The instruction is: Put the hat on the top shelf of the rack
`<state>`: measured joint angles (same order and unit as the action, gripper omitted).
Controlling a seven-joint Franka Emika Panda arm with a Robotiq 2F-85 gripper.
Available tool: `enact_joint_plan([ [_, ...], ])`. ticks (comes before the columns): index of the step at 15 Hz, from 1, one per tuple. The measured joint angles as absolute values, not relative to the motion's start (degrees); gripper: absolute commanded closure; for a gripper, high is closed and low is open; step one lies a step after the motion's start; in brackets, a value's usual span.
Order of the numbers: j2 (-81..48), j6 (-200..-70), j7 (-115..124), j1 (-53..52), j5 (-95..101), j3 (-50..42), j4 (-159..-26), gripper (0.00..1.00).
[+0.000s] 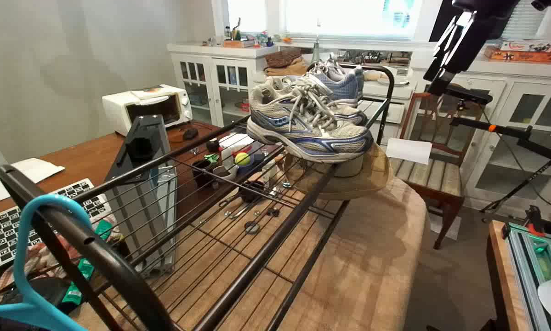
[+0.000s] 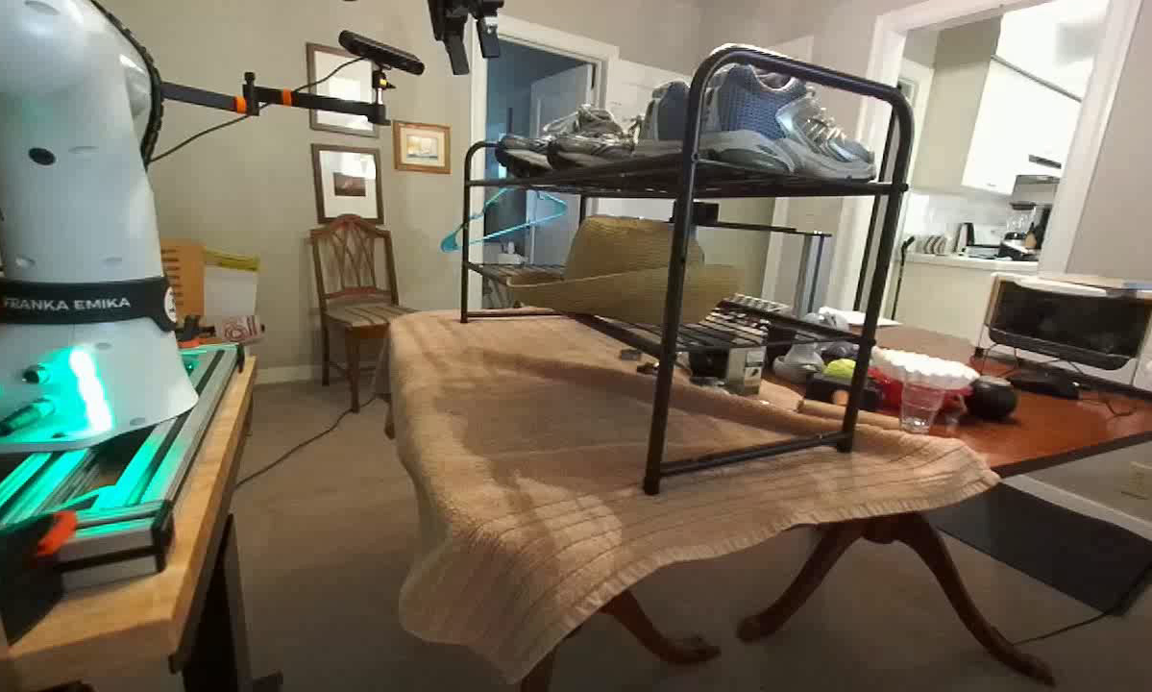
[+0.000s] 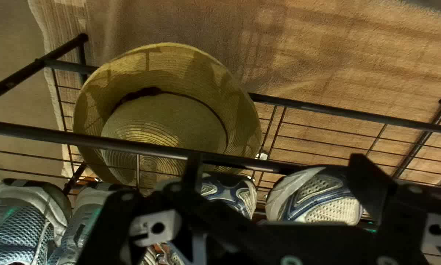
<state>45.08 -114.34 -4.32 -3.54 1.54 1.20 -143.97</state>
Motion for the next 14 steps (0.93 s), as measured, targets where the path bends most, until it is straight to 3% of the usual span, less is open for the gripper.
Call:
enact_joint_plan([
  [14, 44.57, -115.61, -3.02, -2.17, 2.55, 1.24, -146.32, 0.0],
])
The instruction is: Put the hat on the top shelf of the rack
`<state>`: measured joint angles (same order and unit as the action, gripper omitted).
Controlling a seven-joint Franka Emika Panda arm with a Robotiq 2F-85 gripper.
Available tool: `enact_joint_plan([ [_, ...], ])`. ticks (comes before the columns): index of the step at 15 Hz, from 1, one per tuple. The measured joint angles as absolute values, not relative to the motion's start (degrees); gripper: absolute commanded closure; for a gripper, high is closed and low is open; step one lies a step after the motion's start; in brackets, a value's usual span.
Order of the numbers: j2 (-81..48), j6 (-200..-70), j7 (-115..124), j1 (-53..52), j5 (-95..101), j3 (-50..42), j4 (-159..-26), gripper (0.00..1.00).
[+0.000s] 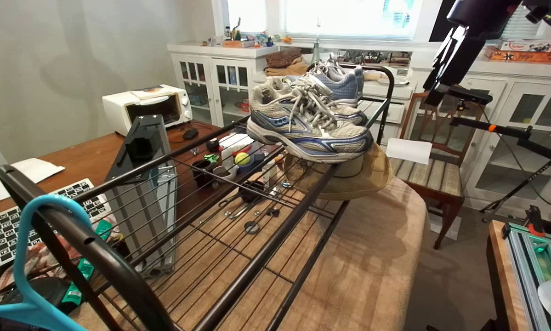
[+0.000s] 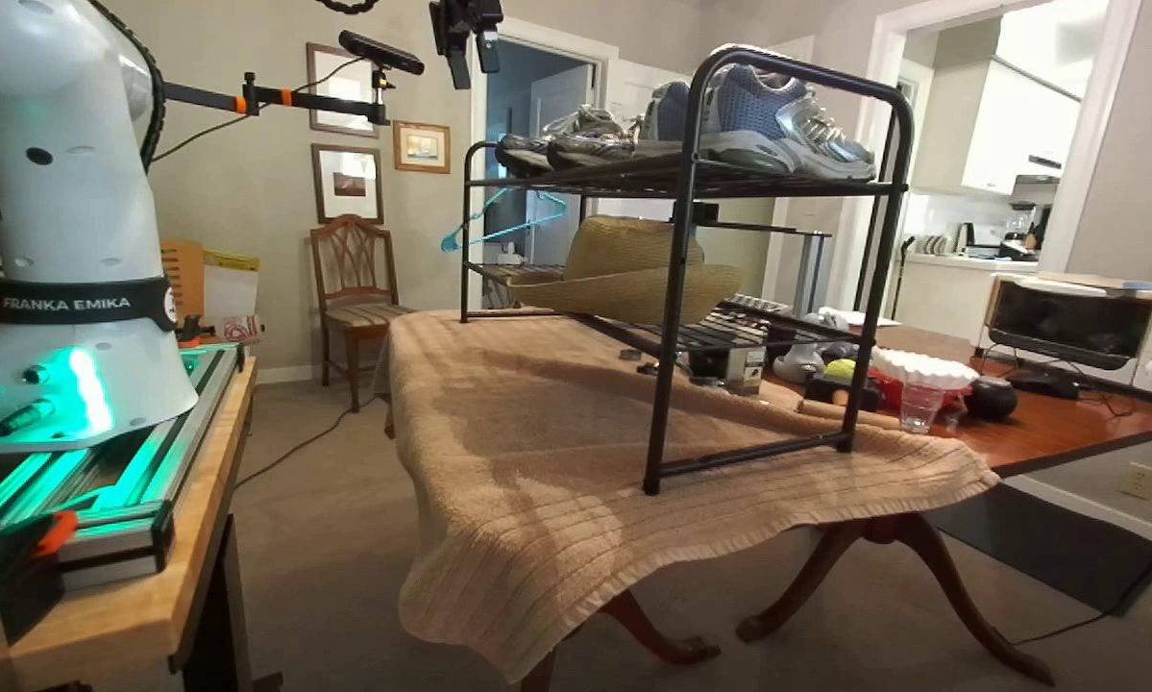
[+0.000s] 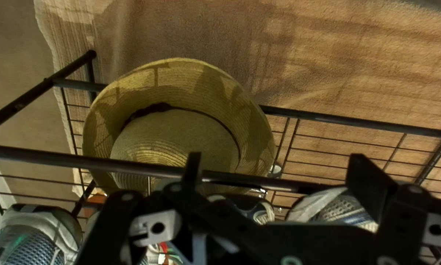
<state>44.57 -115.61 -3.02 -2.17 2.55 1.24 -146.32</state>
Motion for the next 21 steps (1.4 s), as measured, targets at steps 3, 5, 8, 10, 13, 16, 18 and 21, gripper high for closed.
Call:
enact_joint_plan([
  [3, 44.2, -118.51, -2.78, -0.54, 3.65, 1.13, -150.03, 0.0],
  [5, 44.16, -121.9, -2.78, 0.42, 4.39, 0.84, -152.71, 0.0],
  [8, 43.92, -128.45, -2.78, 1.6, 5.45, 0.01, -156.53, 0.0],
  [10, 43.14, -132.54, -2.93, 1.95, 5.76, -0.64, -158.08, 0.0],
  [13, 40.19, -137.37, -3.46, 2.47, 6.13, -0.95, -158.0, 0.0],
  [16, 36.62, -141.49, -3.52, 3.17, 7.12, -0.97, -157.99, 0.0],
  [18, 34.29, -143.32, -3.52, 3.85, 8.07, -0.96, -157.97, 0.0],
  [21, 31.3, -145.69, -3.52, 4.85, 9.11, -0.98, -157.95, 0.0],
])
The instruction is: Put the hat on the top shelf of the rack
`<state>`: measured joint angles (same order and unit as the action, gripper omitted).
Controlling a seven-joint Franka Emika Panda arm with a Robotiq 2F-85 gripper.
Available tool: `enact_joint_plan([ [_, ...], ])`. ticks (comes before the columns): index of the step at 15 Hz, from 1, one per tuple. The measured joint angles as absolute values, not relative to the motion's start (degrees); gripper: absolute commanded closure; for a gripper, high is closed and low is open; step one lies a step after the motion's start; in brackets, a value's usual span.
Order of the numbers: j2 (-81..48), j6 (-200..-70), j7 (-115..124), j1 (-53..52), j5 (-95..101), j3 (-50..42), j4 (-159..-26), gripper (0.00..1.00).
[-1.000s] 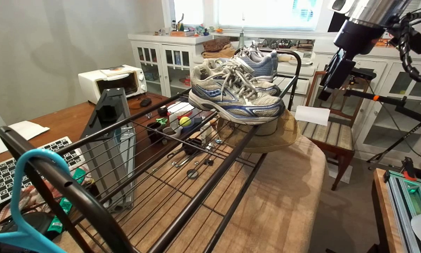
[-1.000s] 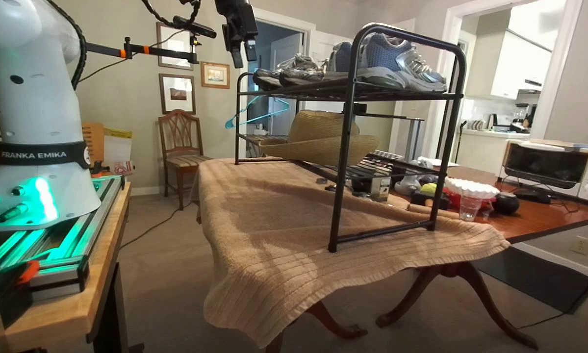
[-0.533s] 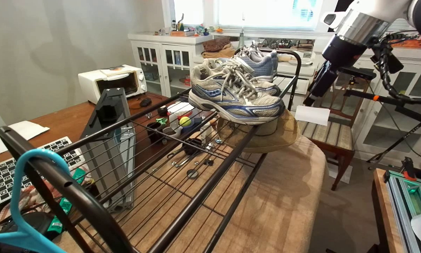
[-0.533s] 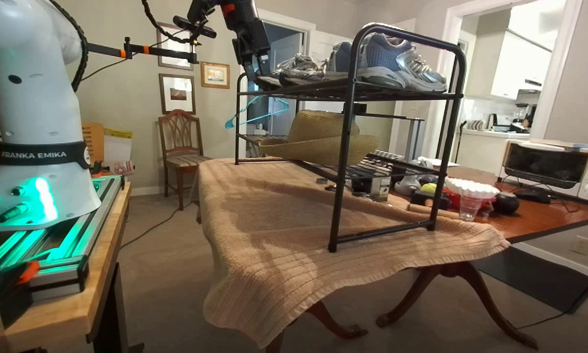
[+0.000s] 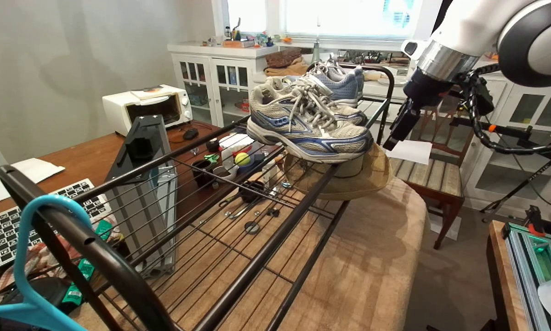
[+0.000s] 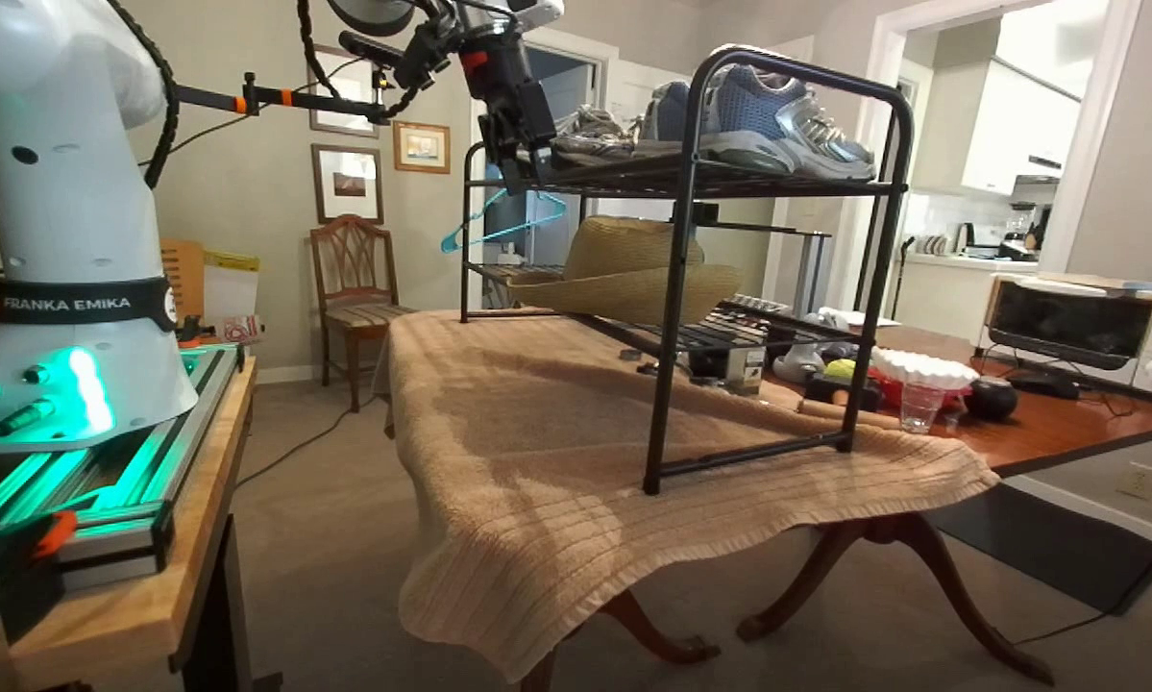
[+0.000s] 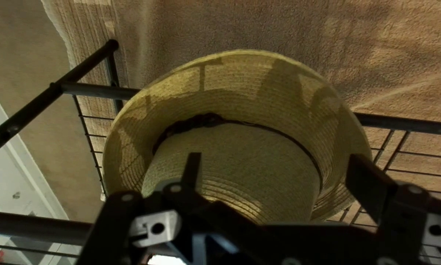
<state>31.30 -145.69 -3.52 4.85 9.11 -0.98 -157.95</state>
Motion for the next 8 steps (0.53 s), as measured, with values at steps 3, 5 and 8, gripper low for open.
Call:
enact_joint_plan([
  [3, 28.84, -148.28, -3.89, 5.32, 9.42, -1.29, -157.94, 0.0],
  [5, 27.34, -150.03, -4.65, 5.32, 9.42, -1.86, -157.93, 0.0],
  [8, 24.98, -152.97, -5.89, 5.51, 9.43, -2.63, -157.92, 0.0],
])
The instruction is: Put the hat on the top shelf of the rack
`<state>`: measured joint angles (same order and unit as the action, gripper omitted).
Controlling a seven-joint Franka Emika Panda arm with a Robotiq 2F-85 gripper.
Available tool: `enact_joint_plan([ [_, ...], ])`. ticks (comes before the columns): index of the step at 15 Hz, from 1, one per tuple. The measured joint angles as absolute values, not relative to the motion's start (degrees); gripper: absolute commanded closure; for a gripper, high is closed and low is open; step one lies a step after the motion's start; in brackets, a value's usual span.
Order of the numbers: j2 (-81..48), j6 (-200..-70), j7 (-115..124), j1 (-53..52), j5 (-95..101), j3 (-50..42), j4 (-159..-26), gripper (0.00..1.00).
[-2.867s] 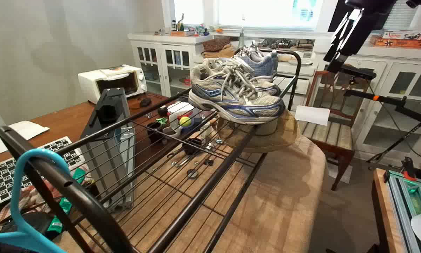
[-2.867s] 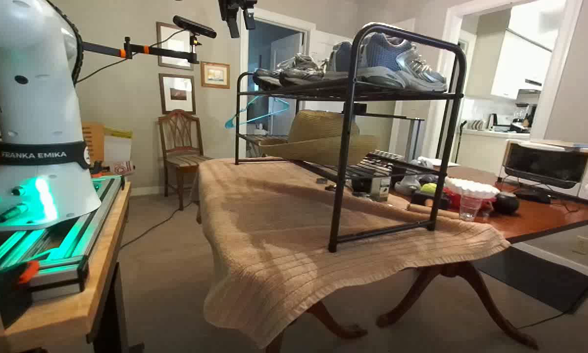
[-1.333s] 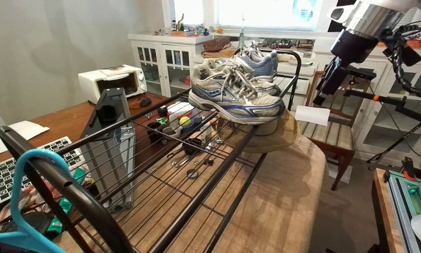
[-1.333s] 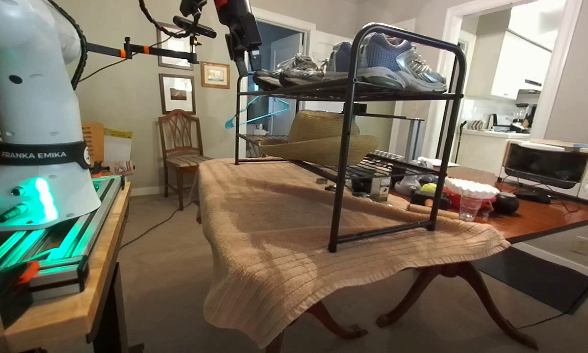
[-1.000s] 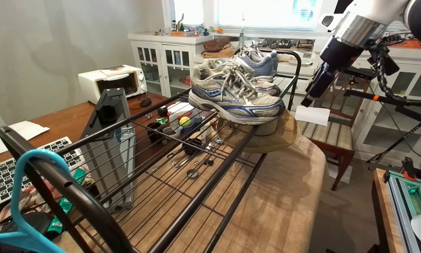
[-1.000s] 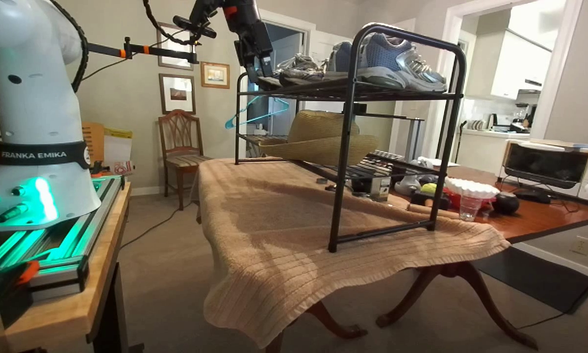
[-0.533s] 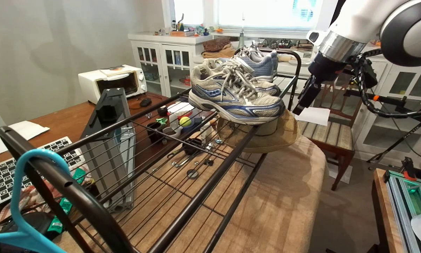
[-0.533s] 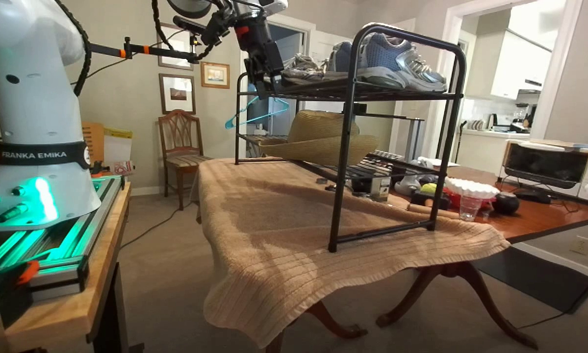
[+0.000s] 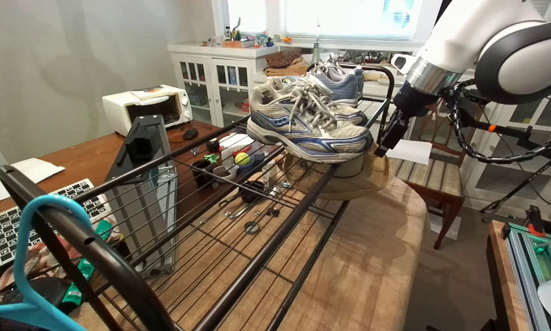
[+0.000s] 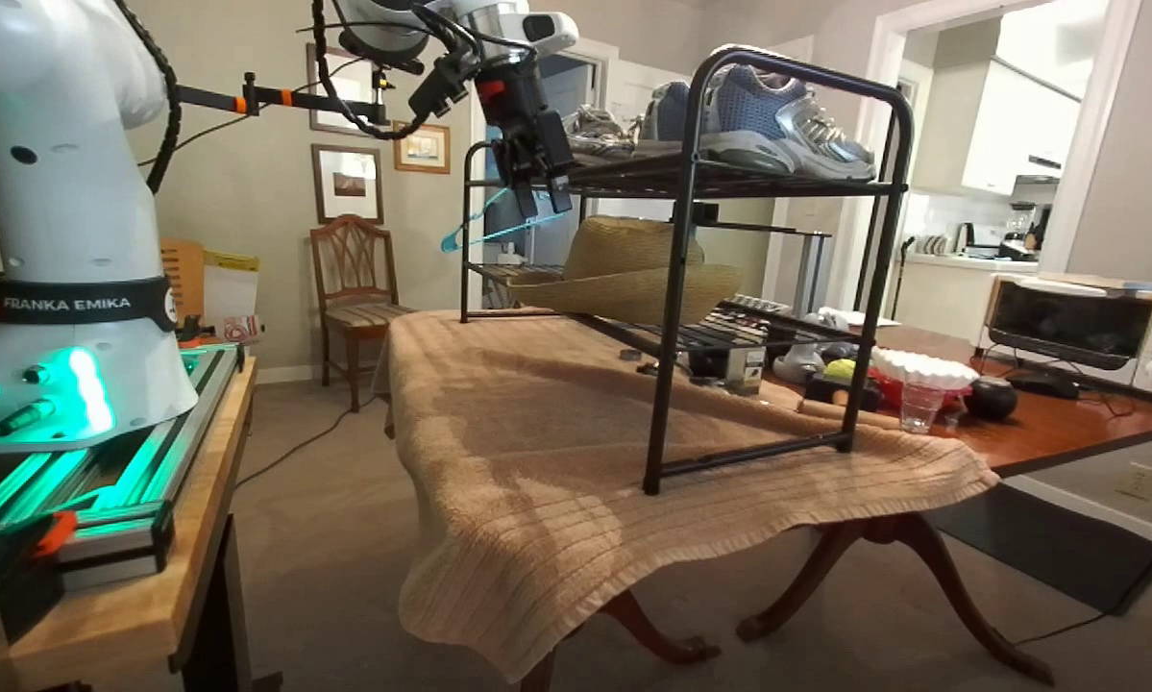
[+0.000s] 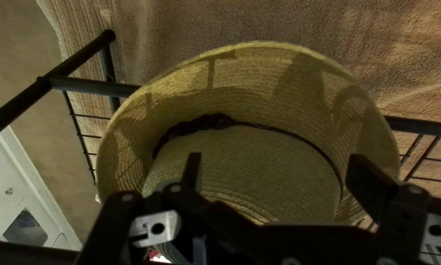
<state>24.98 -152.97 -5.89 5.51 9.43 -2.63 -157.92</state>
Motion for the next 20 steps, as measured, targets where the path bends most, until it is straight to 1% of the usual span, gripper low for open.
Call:
enact_joint_plan([
  [6, 20.54, -158.42, -8.07, 6.89, 10.1, -3.85, -157.9, 0.0],
  [14, 15.94, -161.16, -8.36, 8.97, 10.88, -4.41, -157.88, 0.0],
  [20, 11.85, -166.45, -8.36, 10.0, 10.89, -4.87, -157.88, 0.0],
])
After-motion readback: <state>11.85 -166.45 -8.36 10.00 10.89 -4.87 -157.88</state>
